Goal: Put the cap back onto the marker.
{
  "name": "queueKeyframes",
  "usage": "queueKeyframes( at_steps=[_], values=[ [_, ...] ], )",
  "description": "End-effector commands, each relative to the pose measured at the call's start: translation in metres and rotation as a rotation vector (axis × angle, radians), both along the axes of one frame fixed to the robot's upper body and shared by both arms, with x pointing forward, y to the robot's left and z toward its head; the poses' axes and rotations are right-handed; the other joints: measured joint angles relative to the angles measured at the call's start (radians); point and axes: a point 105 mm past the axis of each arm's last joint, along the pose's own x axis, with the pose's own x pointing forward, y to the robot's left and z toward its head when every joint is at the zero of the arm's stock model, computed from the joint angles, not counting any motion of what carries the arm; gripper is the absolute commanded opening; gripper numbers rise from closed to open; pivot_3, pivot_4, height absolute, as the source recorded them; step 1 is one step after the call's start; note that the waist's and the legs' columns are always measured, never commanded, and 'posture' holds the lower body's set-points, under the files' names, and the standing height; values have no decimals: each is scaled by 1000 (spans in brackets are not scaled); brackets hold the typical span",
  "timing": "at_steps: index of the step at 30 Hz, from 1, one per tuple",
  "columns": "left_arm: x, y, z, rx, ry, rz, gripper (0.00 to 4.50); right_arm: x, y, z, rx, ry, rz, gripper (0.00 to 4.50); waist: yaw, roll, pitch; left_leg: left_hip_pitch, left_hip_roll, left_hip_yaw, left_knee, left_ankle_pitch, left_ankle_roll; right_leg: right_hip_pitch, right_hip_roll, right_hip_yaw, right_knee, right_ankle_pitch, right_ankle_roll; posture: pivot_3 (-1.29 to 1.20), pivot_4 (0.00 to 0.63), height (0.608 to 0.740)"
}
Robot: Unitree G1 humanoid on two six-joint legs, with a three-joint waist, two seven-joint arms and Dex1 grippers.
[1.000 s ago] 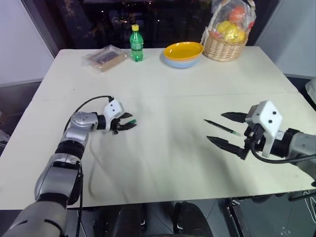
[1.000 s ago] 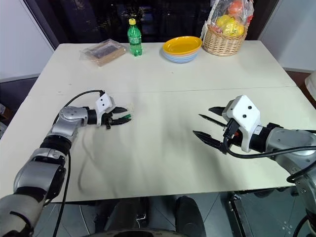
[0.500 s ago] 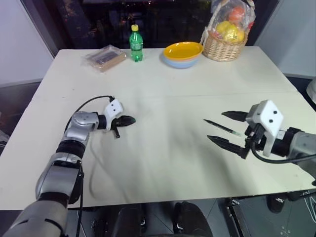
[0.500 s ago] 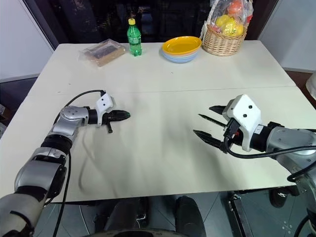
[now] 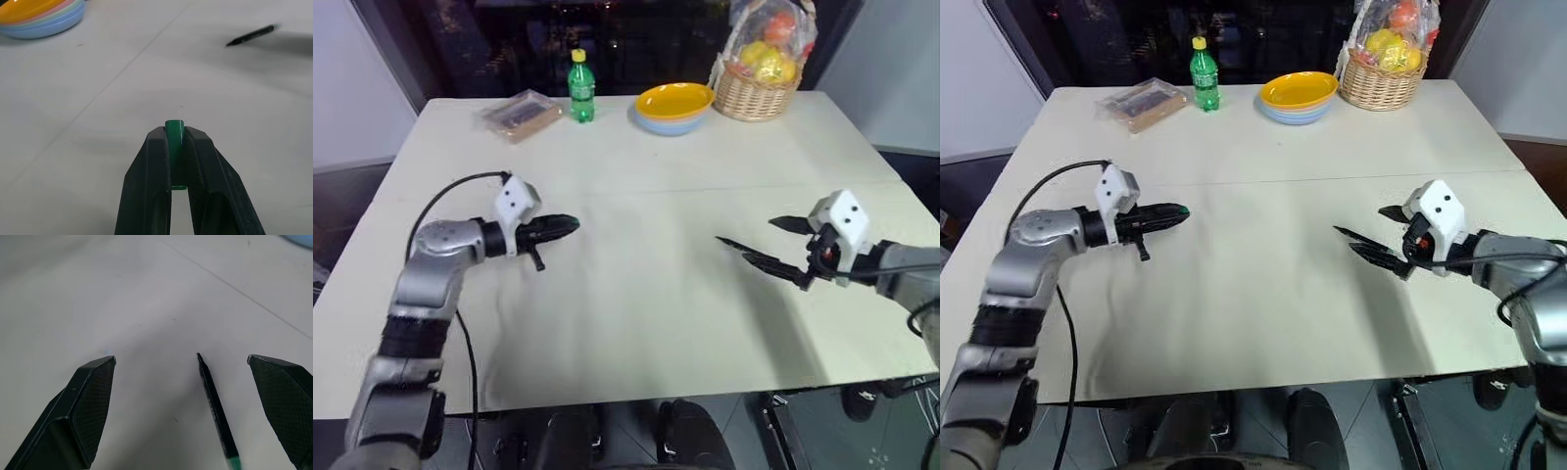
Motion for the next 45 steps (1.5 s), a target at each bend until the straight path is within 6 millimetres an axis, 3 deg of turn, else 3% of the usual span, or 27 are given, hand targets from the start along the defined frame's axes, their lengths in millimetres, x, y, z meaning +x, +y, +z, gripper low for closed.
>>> queueKeyframes(
  at_steps=[1, 11, 25, 28, 35, 42, 45],
  values=[
    [-14, -2, 25, -37, -62, 27, 48, 16, -7, -3, -4, -9, 18, 4500, 4, 0, 0, 0, 0, 0, 0, 0, 0, 0, 0, 0, 0, 0, 0, 0, 150, 740],
    [-31, 3, 32, -28, -66, 103, 48, 49, -24, -45, 15, 112, 22, 4500, 3, 1, 0, 0, 0, 0, 4, 2, -4, 2, 0, 0, 0, 0, 0, 0, 150, 740],
    [-34, 10, 39, 7, -84, 126, 48, 47, -28, -86, -9, 199, 17, 4500, -6, 1, 0, 1, 0, 0, 4, 3, -5, 3, 0, 0, 0, 0, 0, 0, 150, 740],
    [-34, 10, 39, 9, -84, 124, 0, 47, -28, -87, -17, 200, 17, 3704, -9, 1, 0, 1, 0, 0, 4, 3, -5, 4, 0, 0, 0, 0, 0, 0, 150, 740],
    [-35, 8, 39, 14, -83, 114, 0, 47, -27, -88, -25, 207, 26, 176, -19, 1, 0, 1, 0, 0, 4, 3, -5, 4, 0, 0, 0, 0, 0, 0, 150, 740],
    [-33, 6, 38, 14, -79, 95, 0, 48, -24, -79, -52, 168, 49, 77, -18, 1, 0, 1, 0, 0, 4, 3, -5, 4, 0, 0, 0, 0, 0, 0, 150, 740],
    [-29, 0, 37, 9, -77, 47, 0, 50, -13, -52, -88, 78, 109, 77, -18, 2, 1, 1, 0, 0, 4, 3, -6, 4, 0, 0, 1, 0, 0, 0, 150, 740]
  ],
)
